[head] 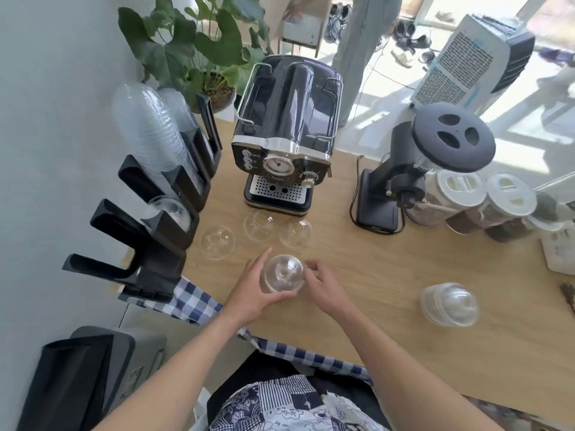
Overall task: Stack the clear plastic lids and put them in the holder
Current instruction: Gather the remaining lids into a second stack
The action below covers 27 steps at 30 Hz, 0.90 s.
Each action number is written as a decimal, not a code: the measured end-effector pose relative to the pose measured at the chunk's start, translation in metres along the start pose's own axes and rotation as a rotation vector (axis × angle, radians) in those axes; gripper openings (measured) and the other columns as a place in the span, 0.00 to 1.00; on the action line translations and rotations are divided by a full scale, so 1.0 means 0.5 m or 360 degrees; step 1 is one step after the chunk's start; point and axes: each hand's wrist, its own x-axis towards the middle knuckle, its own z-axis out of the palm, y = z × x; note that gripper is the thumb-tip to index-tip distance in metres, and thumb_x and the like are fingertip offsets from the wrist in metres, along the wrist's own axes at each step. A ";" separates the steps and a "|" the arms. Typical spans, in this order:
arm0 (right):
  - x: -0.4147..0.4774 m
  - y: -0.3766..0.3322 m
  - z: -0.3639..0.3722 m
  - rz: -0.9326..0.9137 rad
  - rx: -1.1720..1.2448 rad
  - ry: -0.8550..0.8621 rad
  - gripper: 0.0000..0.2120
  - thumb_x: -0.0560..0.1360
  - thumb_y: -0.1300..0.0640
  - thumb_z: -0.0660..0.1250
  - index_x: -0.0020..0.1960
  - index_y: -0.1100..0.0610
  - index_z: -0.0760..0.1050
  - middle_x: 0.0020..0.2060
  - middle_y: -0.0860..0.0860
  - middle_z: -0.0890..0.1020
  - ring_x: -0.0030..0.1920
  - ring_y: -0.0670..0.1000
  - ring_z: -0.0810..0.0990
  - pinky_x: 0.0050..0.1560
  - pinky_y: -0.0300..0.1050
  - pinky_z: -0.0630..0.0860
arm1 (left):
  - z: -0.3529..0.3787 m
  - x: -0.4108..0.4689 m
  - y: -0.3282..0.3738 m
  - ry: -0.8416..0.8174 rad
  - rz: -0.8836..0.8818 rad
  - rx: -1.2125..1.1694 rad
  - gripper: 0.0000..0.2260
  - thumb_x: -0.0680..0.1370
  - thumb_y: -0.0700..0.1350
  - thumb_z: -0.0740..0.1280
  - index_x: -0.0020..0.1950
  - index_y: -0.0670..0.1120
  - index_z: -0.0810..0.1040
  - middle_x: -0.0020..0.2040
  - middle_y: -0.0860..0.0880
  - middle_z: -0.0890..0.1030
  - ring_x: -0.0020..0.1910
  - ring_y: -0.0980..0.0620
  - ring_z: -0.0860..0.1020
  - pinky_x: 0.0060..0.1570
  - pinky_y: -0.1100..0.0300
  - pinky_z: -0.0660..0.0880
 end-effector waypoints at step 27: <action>0.226 -0.119 0.007 0.0113 -0.0843 0.0169 0.47 0.73 0.42 0.84 0.82 0.56 0.64 0.74 0.58 0.69 0.77 0.60 0.67 0.76 0.61 0.74 | -0.198 0.100 -0.074 0.0472 -0.0240 0.0762 0.40 0.78 0.57 0.80 0.84 0.51 0.65 0.84 0.51 0.67 0.73 0.41 0.79 0.64 0.38 0.80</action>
